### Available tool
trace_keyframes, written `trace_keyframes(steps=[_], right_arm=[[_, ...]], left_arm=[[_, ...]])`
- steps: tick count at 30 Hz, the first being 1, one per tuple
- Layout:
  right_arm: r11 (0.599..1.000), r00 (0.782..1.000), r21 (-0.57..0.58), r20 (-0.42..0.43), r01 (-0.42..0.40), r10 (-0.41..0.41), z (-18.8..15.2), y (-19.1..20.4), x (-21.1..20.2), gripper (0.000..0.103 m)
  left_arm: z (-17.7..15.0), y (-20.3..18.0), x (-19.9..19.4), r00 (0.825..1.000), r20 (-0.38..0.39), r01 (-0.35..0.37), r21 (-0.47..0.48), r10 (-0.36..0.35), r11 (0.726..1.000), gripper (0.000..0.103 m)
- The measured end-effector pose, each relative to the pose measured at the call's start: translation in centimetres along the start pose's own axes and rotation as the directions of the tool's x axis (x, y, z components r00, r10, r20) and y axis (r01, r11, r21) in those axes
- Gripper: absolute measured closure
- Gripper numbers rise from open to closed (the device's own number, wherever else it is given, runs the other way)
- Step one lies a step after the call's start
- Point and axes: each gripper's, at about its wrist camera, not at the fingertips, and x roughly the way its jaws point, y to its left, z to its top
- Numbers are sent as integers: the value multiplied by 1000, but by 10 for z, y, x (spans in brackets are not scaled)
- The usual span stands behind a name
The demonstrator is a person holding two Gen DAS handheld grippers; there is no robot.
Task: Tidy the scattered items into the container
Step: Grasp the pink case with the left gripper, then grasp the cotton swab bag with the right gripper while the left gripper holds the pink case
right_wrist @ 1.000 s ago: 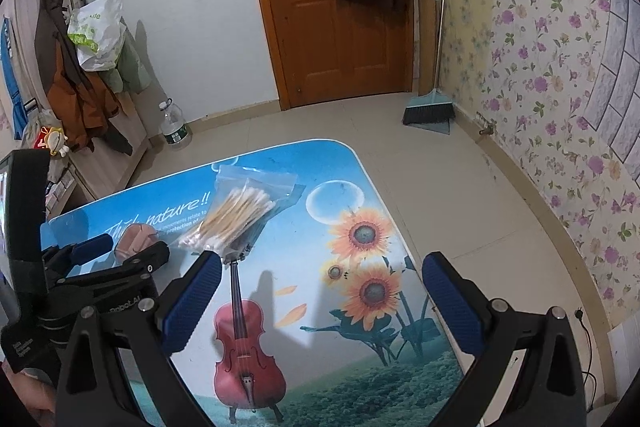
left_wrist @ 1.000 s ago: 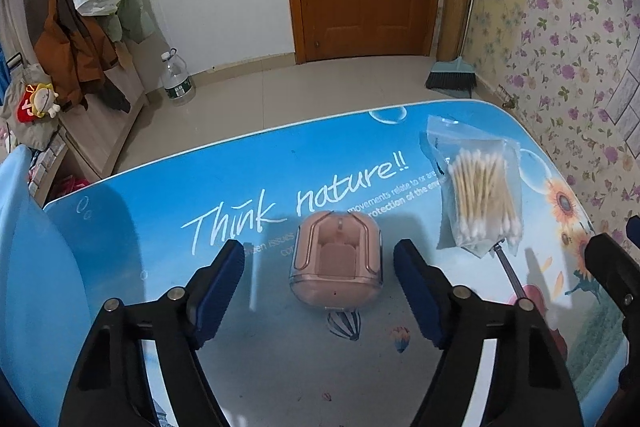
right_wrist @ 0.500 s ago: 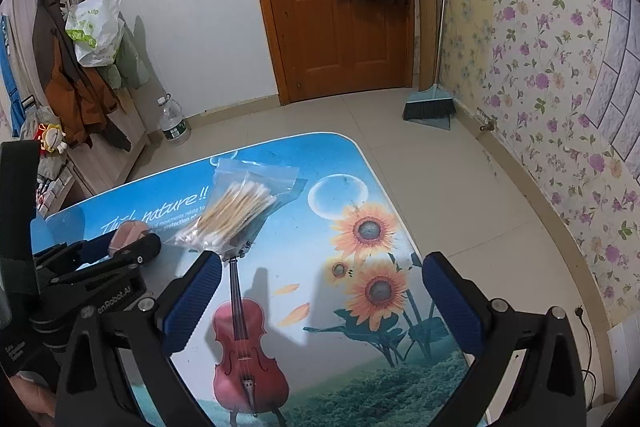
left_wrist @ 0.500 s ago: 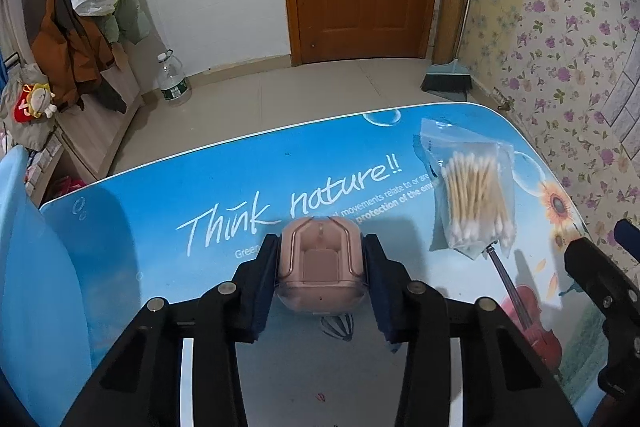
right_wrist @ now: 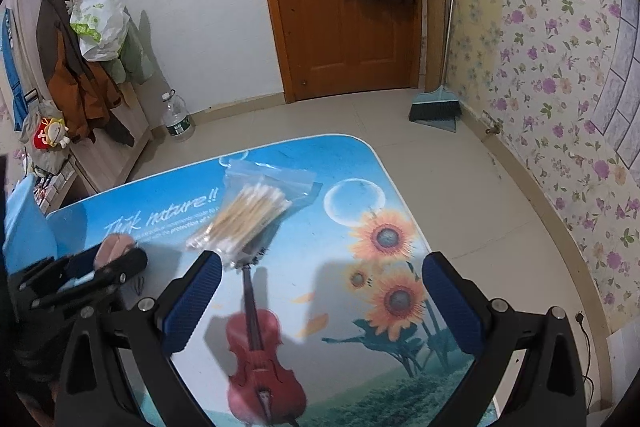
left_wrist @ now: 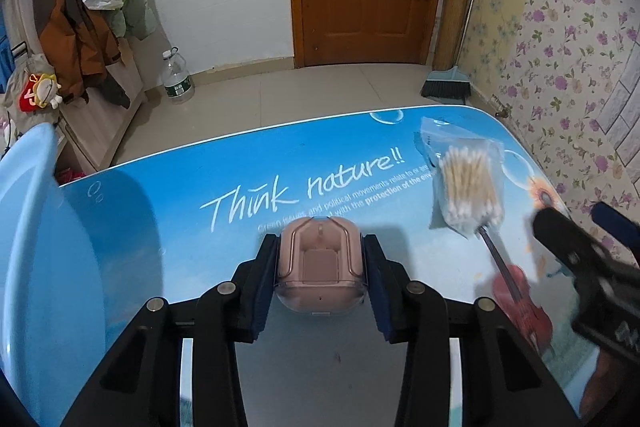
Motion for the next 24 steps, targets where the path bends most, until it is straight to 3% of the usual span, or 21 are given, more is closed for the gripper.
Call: trace_keyframes(steps=[10,24], right_arm=[[1000,1000,-26,-19,-14,14,9,22,12,1],[1000,996,-3,-89,6,-6,17,41,45,1]], left_arm=[[-19,4,-36,999,32,20,16,-20,1000,62],[-37,17,-55,998,47,43,17,-44,999,62]])
